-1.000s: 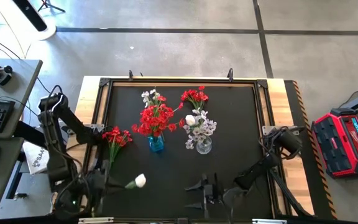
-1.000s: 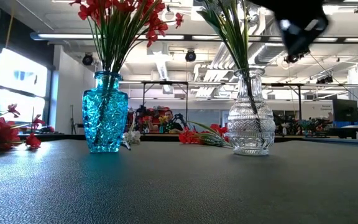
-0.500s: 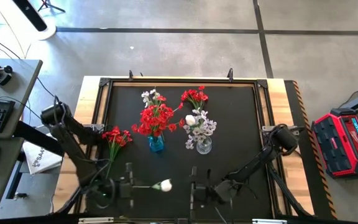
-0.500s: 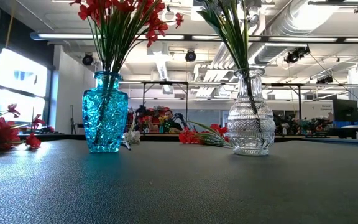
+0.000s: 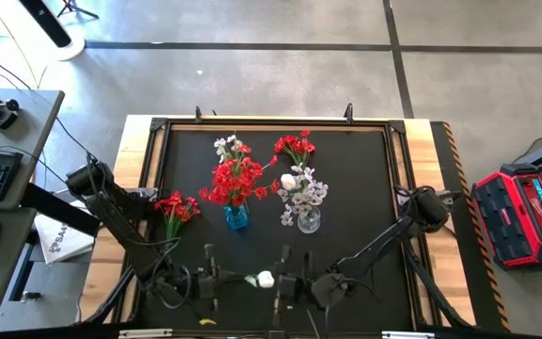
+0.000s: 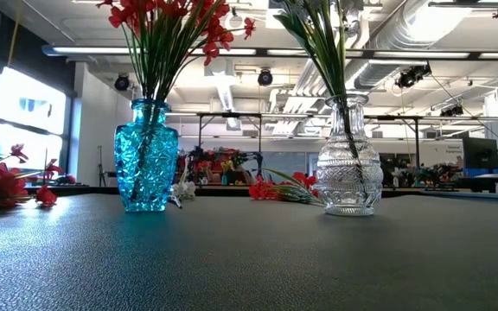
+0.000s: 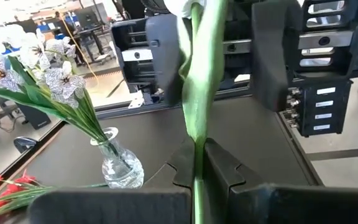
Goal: Sort flowers into vase by color
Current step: Put the white flower into the transparent vase
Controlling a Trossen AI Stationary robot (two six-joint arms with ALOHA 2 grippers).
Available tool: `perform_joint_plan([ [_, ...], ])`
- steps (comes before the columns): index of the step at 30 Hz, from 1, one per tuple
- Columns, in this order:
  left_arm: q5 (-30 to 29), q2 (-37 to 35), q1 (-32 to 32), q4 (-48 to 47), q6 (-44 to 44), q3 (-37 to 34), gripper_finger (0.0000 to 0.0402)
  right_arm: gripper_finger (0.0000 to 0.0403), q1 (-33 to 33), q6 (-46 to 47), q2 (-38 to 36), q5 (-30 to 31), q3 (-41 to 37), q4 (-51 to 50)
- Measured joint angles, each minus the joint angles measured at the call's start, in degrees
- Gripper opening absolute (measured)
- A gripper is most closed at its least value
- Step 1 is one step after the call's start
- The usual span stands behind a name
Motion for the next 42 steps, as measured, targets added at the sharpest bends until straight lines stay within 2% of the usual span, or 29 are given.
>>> perform_joint_plan([
  [6, 0.03, 0.0, 0.13, -1.23, -0.14, 0.0, 0.0009, 0.0028, 0.74, -0.12, 0.0, 1.74, 0.0, -0.9],
  [8, -0.01, -0.02, 0.22, -2.92, -1.51, 0.0, 0.0024, 0.0008, 1.46, -1.2, -0.37, 4.27, 0.0, -1.83],
  [13, -2.14, -0.07, 0.18, -11.42, -7.7, 0.0, 0.0085, 0.0007, 4.66, 2.63, -4.19, 12.03, 0.0, -9.75],
  [17, -2.76, -0.7, -0.64, -19.84, -16.63, -0.02, 0.0129, 0.0003, 7.5, 15.51, -10.38, 14.65, 0.0, -26.22],
  [21, -2.71, -0.7, -1.77, -21.35, -19.61, -0.02, 0.0154, 0.0001, 9.25, 26.53, -16.6, 15.35, 0.0, -41.8],
  [26, -2.58, -0.7, -3.43, -21.18, -19.61, -0.02, 0.0157, 0.0, 10.51, 30.96, -24.05, 22.91, -0.04, -55.24],
  [34, -2.58, -0.7, -5.17, -21.25, -19.65, -0.02, 0.0156, 0.0, 12.03, 29.99, -31.82, 35.02, -0.02, -65.13],
  [37, -2.58, -0.7, -5.44, -21.24, -19.65, -0.02, 0.0156, 0.0, 12.13, 34.89, -32.3, 39.77, -0.08, -71.1],
  [42, -2.58, -0.7, -5.48, -21.27, -19.63, -0.02, 0.0156, 0.0, 12.01, 49.66, -32.39, 46.02, -0.2, -85.08],
])
